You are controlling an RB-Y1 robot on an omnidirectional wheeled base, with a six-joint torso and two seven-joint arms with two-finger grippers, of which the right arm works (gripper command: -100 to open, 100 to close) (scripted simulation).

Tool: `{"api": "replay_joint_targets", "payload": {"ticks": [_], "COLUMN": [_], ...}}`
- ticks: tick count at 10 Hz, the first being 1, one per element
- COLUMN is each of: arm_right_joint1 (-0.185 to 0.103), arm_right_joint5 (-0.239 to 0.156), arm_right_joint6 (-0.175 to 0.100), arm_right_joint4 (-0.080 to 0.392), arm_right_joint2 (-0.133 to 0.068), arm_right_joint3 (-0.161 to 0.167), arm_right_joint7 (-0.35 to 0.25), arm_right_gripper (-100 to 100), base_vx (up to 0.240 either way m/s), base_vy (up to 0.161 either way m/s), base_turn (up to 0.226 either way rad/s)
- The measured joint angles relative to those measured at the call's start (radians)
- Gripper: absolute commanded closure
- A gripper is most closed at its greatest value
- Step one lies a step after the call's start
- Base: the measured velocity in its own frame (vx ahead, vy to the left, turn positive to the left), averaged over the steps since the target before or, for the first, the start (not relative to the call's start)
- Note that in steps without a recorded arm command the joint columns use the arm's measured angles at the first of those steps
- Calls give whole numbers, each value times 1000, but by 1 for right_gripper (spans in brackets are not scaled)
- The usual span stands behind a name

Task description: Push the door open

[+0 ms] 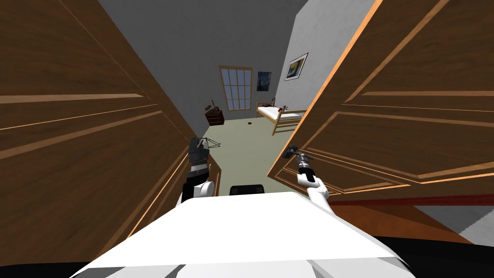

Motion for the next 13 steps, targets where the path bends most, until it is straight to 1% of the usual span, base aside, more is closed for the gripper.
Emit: {"api": "replay_joint_targets", "payload": {"ticks": [1,2,3,4,5,6,7,8,9,10,12,13], "arm_right_joint1": [-9,2,-2,-7,-11,-16,-25,-23,-18,-19,-21,-20], "arm_right_joint5": [-1,-3,-4,-6,-7,-8,-10,-11,-13,-16,-20,-20], "arm_right_joint6": [-6,3,9,8,5,8,1,-2,6,12,9,16], "arm_right_joint4": [13,-8,-3,6,13,16,34,35,26,27,41,34], "arm_right_joint2": [3,12,12,11,13,17,15,21,22,20,20,27], "arm_right_joint3": [-15,-26,-38,-52,-65,-77,-91,-104,-114,-125,-151,-163], "arm_right_joint7": [7,13,17,22,29,36,43,50,51,52,60,67], "arm_right_gripper": [100,100,100,100,100,100,100,100,100,100,100,100], "base_vx": [228,238,224,181,189,189,198,197,179,194,203,201], "base_vy": [-8,6,4,-15,-20,4,-11,15,22,22,-7,5], "base_turn": [-72,-59,-74,-65,-64,-64,-66,-73,-82,-67,-69,-70]}}
